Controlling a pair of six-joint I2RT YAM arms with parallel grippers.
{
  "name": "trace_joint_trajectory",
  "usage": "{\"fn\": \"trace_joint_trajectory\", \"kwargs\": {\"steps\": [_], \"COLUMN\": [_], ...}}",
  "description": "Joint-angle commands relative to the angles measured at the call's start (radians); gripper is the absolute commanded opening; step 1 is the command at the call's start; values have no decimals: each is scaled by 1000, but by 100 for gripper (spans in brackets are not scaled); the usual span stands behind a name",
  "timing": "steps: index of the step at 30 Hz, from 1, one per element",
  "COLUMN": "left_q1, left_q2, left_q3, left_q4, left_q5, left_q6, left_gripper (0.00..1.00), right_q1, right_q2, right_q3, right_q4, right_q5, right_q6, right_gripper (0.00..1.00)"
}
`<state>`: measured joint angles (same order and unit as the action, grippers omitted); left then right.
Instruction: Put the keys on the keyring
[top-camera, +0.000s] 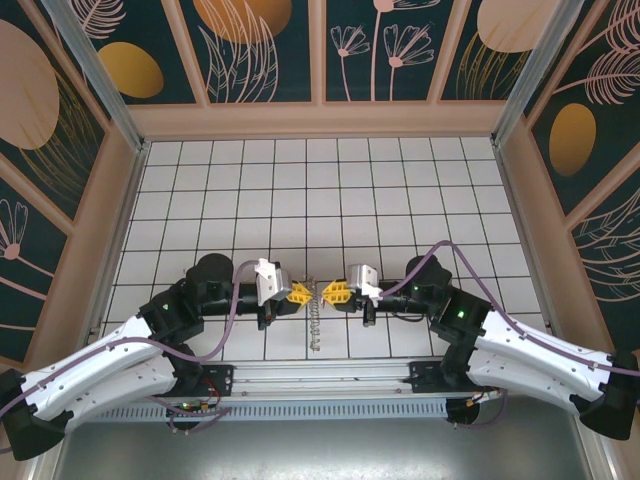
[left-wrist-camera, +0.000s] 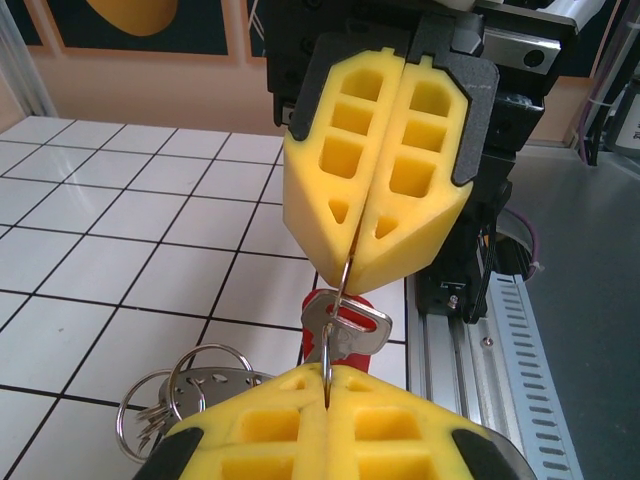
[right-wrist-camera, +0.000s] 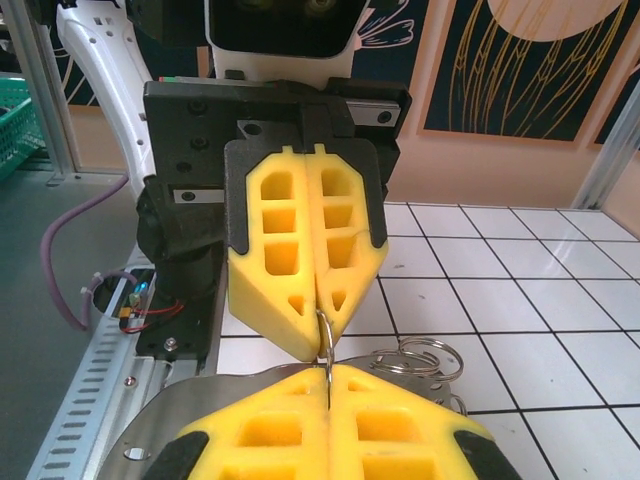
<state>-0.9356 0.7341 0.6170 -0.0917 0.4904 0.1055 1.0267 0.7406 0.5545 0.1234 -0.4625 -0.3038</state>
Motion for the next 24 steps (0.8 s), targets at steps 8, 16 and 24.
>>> {"fn": "trace_joint_trajectory", "kwargs": {"steps": [8,16,24], "left_q1": [-6,-6,-7], "left_q2": [-6,-3,-1], "left_q3": [27,27,27], "left_q4": [21,21,23], "left_q5": [22,23,22], "left_q6": [16,16,15], "left_gripper": [0,0,0], "right_q1": [-11,-17,-17], "right_q2": [7,-14,7], "right_q3": [19,9,16], "right_q4": [29,34,35], "right_q5": [-21,8,-21], "right_q6": [14,16,16], "right_gripper": [0,0,0]}}
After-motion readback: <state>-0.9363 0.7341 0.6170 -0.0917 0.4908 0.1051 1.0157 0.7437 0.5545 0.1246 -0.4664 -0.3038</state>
